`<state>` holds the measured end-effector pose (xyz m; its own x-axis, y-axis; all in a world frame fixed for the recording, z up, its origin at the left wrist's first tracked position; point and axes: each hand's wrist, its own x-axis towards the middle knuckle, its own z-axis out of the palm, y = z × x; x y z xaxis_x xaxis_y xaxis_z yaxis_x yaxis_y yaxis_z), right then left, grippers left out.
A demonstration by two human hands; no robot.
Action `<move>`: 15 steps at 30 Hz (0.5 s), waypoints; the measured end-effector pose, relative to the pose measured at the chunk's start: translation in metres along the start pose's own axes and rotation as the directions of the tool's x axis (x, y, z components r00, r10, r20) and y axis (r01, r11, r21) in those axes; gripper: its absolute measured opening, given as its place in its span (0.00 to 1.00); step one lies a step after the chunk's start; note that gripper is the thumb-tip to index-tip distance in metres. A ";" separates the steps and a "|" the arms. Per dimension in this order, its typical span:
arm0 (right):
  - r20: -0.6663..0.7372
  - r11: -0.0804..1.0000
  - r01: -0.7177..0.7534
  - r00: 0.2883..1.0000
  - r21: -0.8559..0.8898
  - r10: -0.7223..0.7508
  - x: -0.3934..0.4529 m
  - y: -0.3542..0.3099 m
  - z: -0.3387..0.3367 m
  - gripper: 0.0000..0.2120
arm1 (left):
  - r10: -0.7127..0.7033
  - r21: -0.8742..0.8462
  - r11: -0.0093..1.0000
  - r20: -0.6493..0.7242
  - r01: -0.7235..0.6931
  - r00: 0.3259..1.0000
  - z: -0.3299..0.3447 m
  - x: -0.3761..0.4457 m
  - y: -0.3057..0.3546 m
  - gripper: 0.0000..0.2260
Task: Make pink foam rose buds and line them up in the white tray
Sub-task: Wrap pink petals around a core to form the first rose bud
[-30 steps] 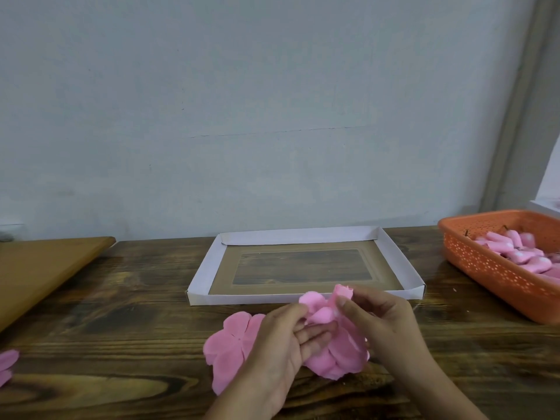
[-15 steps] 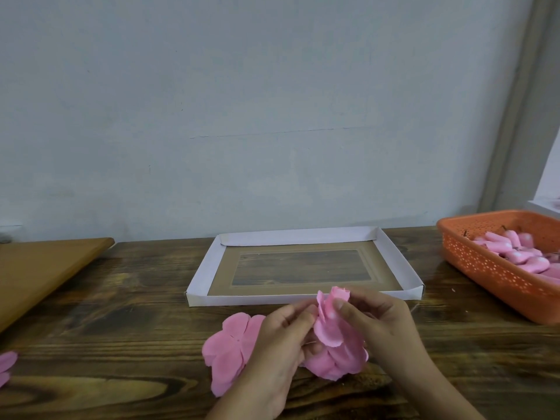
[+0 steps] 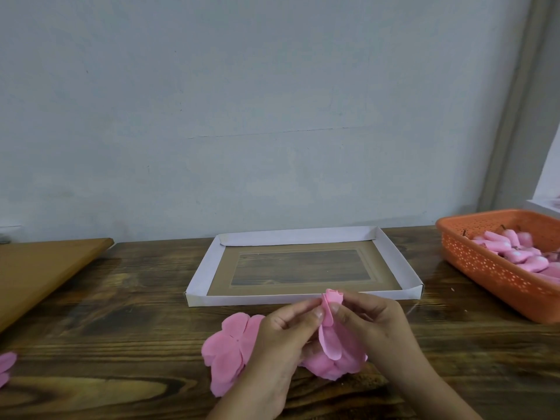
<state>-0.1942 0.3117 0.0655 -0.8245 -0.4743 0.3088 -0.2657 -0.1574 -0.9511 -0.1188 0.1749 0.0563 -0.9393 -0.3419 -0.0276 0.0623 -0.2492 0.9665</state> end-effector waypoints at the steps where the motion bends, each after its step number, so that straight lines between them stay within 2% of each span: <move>1: 0.005 1.000 0.003 1.000 -0.001 -0.003 0.000 -0.001 0.000 0.10 | 0.010 0.011 1.000 0.002 -0.010 1.000 0.000 0.000 0.000 0.16; 9: 0.035 0.999 0.028 0.999 -0.017 -0.028 -0.001 -0.003 0.002 0.08 | 0.023 0.056 0.998 -0.010 -0.023 1.000 -0.001 0.000 -0.002 0.20; 15: 0.102 0.994 0.016 0.995 -0.106 -0.005 -0.002 -0.001 -0.002 0.12 | -0.018 0.023 1.000 -0.004 0.018 1.000 -0.002 0.002 -0.002 0.09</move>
<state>-0.1935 0.3147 0.0660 -0.7682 -0.5590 0.3121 -0.3301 -0.0718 -0.9412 -0.1199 0.1726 0.0533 -0.9391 -0.3407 -0.0457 0.0378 -0.2343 0.9714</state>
